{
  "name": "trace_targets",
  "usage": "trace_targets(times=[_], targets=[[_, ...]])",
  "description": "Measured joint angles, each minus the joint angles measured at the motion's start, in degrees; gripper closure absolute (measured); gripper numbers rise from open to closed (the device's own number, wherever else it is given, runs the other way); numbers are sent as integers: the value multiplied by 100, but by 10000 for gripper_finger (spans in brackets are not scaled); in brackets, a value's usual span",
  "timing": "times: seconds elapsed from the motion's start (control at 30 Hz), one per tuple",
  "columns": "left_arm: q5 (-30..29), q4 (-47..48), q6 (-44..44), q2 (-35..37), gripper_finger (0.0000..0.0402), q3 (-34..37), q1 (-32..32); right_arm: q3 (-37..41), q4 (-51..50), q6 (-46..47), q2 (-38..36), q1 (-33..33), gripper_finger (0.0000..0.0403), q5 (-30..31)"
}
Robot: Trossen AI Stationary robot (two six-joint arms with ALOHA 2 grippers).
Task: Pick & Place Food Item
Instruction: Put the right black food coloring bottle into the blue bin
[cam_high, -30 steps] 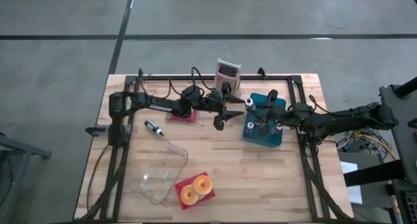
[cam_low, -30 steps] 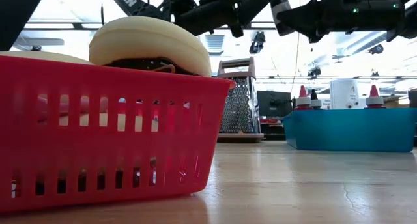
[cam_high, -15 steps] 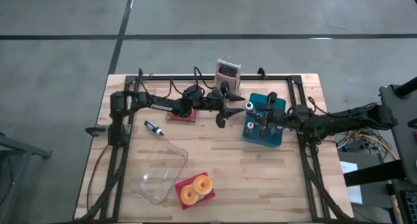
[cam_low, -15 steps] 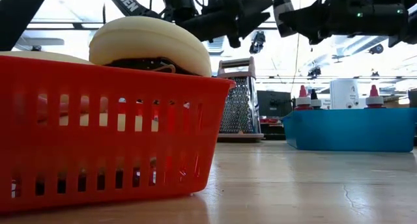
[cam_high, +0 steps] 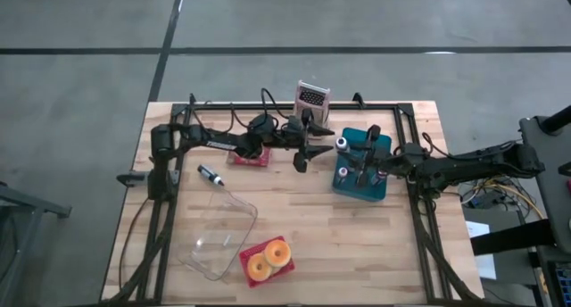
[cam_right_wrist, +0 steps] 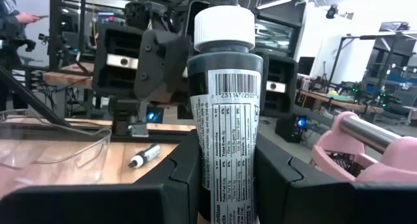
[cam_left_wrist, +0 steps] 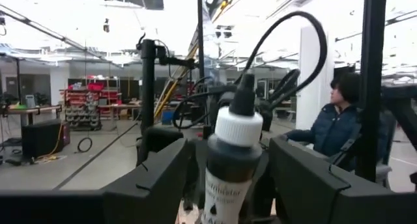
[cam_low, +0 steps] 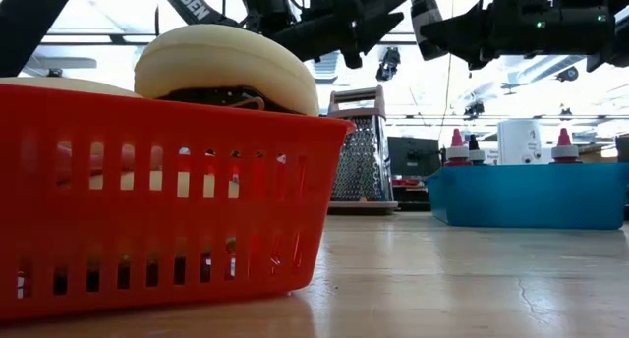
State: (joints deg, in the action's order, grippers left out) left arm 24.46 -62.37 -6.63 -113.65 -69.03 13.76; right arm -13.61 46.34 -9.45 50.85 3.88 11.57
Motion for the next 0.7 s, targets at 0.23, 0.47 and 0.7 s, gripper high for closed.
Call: trace_targets(times=[0.23, 0.47, 0.7], targets=[[68, 70, -6, 0, 183, -167, -123, 0, -6, -3, 0, 0, 317, 2], [1, 415, 74, -102, 183, -423, -142, 0, -3, 2, 0, 0, 317, 16], [5, 451, 77, -234, 183, -630, -162, 0, -3, 4, -2, 0, 317, 15]])
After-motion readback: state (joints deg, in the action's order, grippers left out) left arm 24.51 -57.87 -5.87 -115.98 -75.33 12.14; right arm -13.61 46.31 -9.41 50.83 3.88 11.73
